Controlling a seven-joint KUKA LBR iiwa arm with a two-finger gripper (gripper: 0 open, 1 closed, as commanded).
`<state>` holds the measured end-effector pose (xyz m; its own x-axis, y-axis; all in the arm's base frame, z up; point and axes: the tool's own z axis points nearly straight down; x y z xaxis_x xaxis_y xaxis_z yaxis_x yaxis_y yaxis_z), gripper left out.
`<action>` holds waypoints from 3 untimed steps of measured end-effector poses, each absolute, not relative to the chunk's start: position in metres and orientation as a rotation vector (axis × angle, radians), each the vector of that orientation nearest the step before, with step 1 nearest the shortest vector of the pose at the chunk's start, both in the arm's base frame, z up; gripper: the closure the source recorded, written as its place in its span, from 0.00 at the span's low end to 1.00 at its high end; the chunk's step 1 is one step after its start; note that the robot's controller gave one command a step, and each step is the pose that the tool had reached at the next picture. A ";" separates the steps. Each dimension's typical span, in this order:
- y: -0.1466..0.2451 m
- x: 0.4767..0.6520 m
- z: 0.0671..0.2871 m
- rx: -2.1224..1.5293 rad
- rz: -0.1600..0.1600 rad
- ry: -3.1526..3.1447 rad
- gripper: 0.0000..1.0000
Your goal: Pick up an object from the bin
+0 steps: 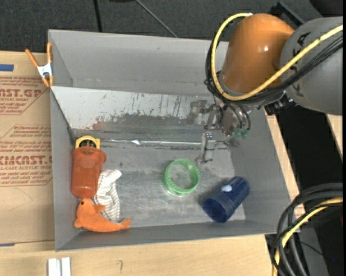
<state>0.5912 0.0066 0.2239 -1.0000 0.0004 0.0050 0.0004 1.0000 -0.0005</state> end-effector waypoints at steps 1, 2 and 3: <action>0.007 0.592 0.229 -0.001 0.001 -3.144 0.00; 0.013 0.566 0.173 0.100 0.001 -3.146 0.00; 0.012 0.573 0.136 0.212 0.001 -3.136 0.00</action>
Offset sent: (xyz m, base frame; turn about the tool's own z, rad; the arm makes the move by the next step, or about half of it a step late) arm -0.0430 0.0103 -0.0854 -0.1027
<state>0.5728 0.0116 0.1357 -0.9909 -0.1346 -0.0017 -0.1346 0.9909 -0.0005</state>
